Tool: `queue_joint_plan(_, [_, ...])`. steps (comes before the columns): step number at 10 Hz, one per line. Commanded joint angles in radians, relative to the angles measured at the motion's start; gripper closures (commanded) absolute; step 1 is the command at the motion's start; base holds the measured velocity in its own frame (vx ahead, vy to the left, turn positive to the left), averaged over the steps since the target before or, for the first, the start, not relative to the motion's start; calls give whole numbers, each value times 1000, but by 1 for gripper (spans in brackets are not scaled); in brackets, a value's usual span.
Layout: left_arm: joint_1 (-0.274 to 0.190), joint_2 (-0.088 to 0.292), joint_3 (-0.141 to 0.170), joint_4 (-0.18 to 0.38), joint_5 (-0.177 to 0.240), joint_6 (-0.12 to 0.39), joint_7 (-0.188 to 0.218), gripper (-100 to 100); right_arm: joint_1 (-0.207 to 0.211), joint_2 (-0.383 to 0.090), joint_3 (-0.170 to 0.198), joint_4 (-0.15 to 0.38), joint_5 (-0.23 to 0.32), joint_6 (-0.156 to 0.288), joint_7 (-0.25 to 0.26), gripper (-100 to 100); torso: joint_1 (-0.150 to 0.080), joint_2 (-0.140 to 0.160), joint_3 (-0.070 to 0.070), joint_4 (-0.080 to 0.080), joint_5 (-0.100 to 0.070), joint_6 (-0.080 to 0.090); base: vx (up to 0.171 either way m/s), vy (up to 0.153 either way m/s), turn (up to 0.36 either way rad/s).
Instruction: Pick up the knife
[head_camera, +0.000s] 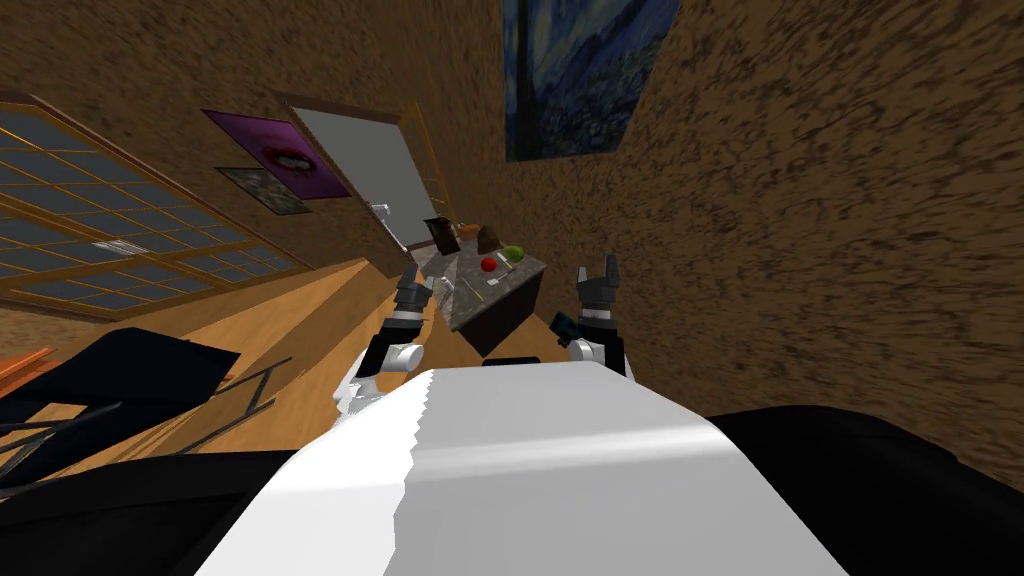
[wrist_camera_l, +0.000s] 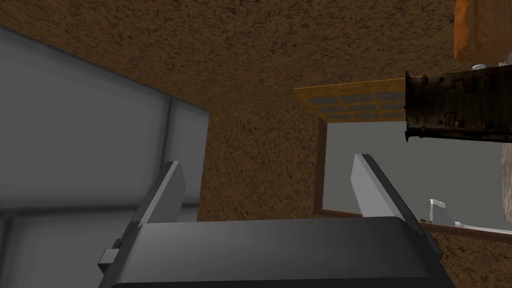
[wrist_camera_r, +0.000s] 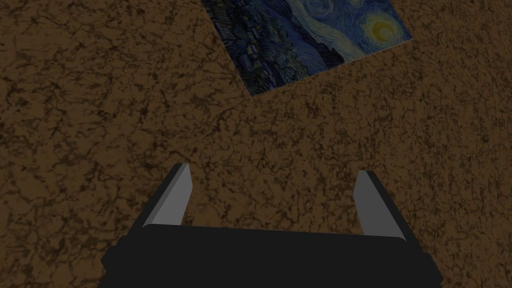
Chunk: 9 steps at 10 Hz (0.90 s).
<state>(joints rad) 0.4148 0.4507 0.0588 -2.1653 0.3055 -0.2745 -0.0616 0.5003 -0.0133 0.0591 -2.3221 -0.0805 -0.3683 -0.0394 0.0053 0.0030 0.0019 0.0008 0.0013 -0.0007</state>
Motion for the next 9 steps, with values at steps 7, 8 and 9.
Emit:
queue_joint_plan(7, [-35,201,58,89,138,211,-95,-100,0,0,0,0,0,0,0,0,-1,-1,-1,0,0,0,-66,38,-229])
queue_joint_plan(8, [-35,217,58,89,138,235,-95,-100,0,0,0,0,0,0,0,0,0,-2,-1,0,0,1,-44,34,-146])
queue_joint_plan(9, [-35,217,58,89,138,243,-95,-100,0,0,0,0,0,0,0,0,0,-2,-1,0,0,0,-22,18,3])
